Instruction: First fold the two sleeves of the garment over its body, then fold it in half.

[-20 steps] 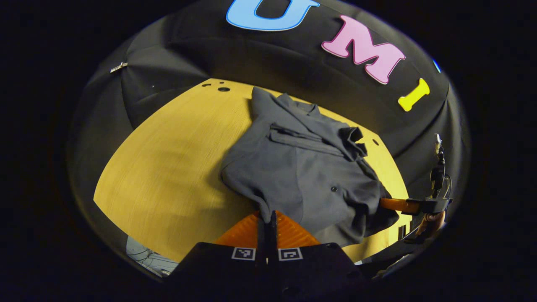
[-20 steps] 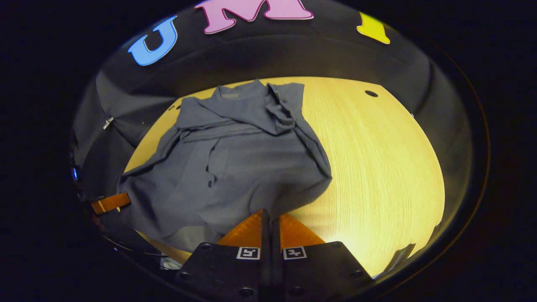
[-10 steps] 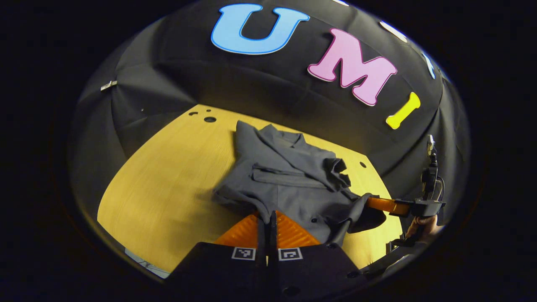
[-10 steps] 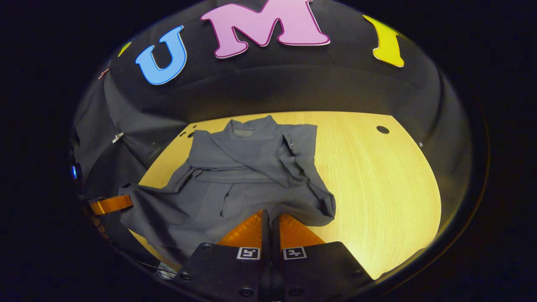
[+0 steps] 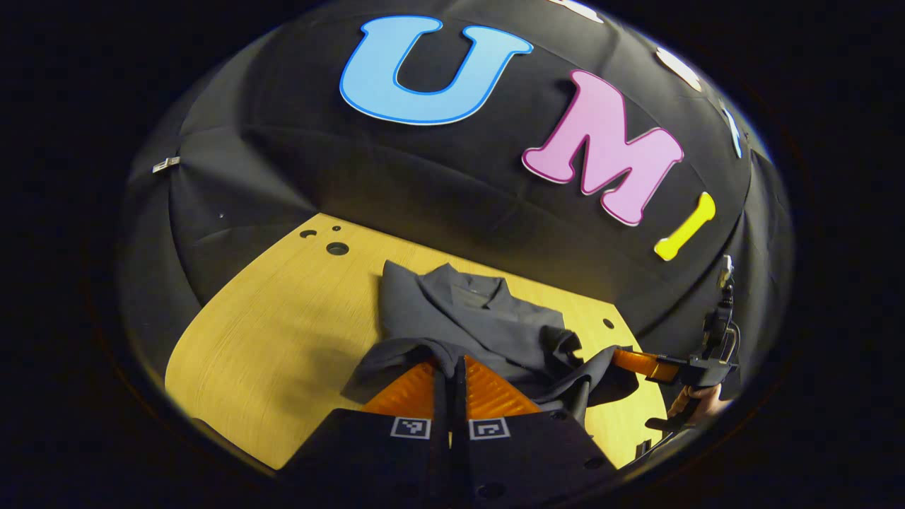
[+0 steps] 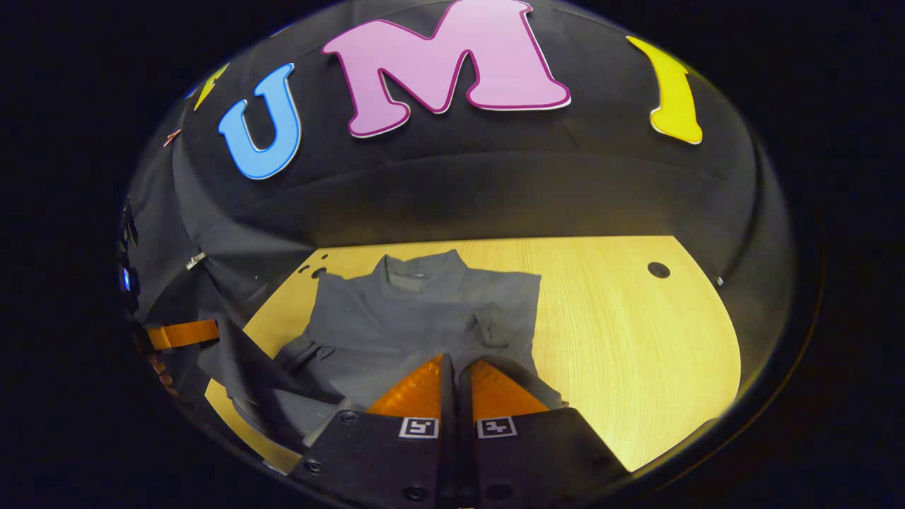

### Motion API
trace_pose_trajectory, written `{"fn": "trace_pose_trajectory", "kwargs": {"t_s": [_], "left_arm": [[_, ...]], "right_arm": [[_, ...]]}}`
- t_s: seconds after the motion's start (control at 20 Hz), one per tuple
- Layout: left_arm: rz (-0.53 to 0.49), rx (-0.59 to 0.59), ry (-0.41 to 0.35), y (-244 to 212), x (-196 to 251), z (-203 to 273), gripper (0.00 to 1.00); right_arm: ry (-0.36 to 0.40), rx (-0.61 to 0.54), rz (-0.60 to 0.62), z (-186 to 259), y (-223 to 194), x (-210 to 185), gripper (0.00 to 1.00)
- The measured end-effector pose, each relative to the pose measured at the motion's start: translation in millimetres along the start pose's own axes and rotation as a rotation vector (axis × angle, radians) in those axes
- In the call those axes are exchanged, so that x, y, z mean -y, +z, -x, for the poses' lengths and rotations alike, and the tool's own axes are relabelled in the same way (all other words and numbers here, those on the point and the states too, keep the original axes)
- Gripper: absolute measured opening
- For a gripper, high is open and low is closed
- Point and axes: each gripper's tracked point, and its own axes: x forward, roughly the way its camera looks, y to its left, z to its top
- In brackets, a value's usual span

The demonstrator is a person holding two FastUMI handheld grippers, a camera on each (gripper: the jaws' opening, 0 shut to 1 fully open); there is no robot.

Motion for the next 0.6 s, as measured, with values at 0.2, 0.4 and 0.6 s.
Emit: {"fn": "trace_pose_trajectory", "kwargs": {"t_s": [0.2,0.4,0.6], "left_arm": [[-0.020,0.069,-0.014,42.8,0.4,-41.1,0.05],[-0.017,0.131,-0.007,81.3,-8.3,-96.0,0.05],[-0.012,0.161,0.009,99.4,-21.7,-152.3,0.05]], "right_arm": [[-0.020,0.061,0.010,-31.3,34.0,7.4,0.05],[-0.045,0.135,0.014,-68.6,73.8,18.4,0.05],[-0.078,0.175,0.002,-107.3,92.1,34.6,0.05]]}}
